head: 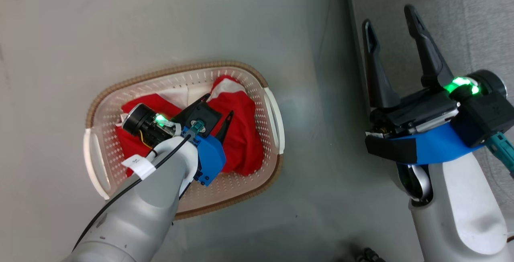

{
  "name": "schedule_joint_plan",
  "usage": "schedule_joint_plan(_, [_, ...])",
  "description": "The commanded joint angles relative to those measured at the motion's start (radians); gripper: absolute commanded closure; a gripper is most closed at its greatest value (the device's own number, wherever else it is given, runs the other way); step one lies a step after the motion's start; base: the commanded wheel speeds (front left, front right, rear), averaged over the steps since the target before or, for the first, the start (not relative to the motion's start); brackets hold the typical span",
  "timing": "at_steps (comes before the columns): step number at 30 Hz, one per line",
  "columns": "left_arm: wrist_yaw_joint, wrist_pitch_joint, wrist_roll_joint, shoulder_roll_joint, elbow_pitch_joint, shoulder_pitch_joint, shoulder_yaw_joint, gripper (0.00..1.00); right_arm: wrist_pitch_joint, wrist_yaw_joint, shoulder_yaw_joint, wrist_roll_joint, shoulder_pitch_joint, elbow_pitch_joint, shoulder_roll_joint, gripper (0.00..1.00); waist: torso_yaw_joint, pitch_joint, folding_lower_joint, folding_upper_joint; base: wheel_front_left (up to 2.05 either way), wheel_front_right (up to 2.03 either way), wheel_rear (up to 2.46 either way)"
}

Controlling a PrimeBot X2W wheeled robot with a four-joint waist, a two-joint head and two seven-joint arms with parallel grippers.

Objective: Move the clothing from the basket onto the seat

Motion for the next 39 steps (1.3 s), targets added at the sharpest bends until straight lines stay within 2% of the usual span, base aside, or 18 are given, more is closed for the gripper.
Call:
schedule_joint_plan(1, [0.000,0.003,-0.012,0.000,0.008,-0.029,-0.016,0.00,-0.003,0.000,0.003,-0.007,-0.023,-0.009,-0.002,0.00,-0.009,0.055,-0.0003,0.0000,0.00,0.00,0.00])
schedule_joint_plan(7, [0.000,0.055,-0.117,-0.002,0.052,-0.077,-0.113,0.00,-0.003,0.000,0.022,-0.005,-0.052,-0.049,-0.002,0.00,-0.017,0.122,-0.0003,0.0000,0.00,0.00,0.00])
schedule_joint_plan(14, [0.000,0.112,-0.219,0.033,0.060,-0.138,-0.197,0.00,-0.003,0.000,0.039,0.001,-0.058,-0.111,-0.002,0.00,-0.036,0.196,-0.0003,0.0000,0.00,0.00,0.00])
schedule_joint_plan(23, [0.000,0.241,-0.338,0.070,0.066,-0.204,-0.279,0.00,-0.003,0.000,0.033,-0.004,-0.032,-0.185,-0.002,0.00,-0.045,0.271,-0.0003,0.0000,0.00,0.00,0.00])
schedule_joint_plan(30, [0.000,0.316,-0.409,0.063,0.069,-0.225,-0.327,0.00,-0.003,0.000,0.029,0.004,-0.012,-0.226,-0.002,0.00,-0.049,0.305,-0.0003,0.0000,0.00,0.00,0.00])
schedule_joint_plan(36, [0.000,0.319,-0.464,0.055,0.051,-0.239,-0.362,0.00,-0.003,0.000,0.031,0.002,-0.002,-0.236,-0.002,0.00,-0.040,0.317,-0.0003,0.0000,0.03,0.03,0.03])
schedule_joint_plan(37, [0.000,0.317,-0.471,0.058,0.056,-0.244,-0.369,0.13,-0.003,0.000,0.032,0.002,0.000,-0.238,-0.002,0.00,-0.036,0.318,-0.0003,0.0000,0.05,0.05,0.05])
schedule_joint_plan(38, [0.000,0.314,-0.477,0.056,0.054,-0.245,-0.378,1.00,-0.003,0.000,0.032,0.002,0.002,-0.240,-0.002,0.00,-0.033,0.319,-0.0003,0.0000,0.01,0.01,0.01])
schedule_joint_plan(39, [0.000,0.312,-0.482,0.054,0.053,-0.247,-0.386,1.00,-0.003,0.000,0.031,0.003,0.003,-0.241,-0.002,0.00,-0.031,0.319,-0.0003,0.0000,0.00,0.00,0.00])
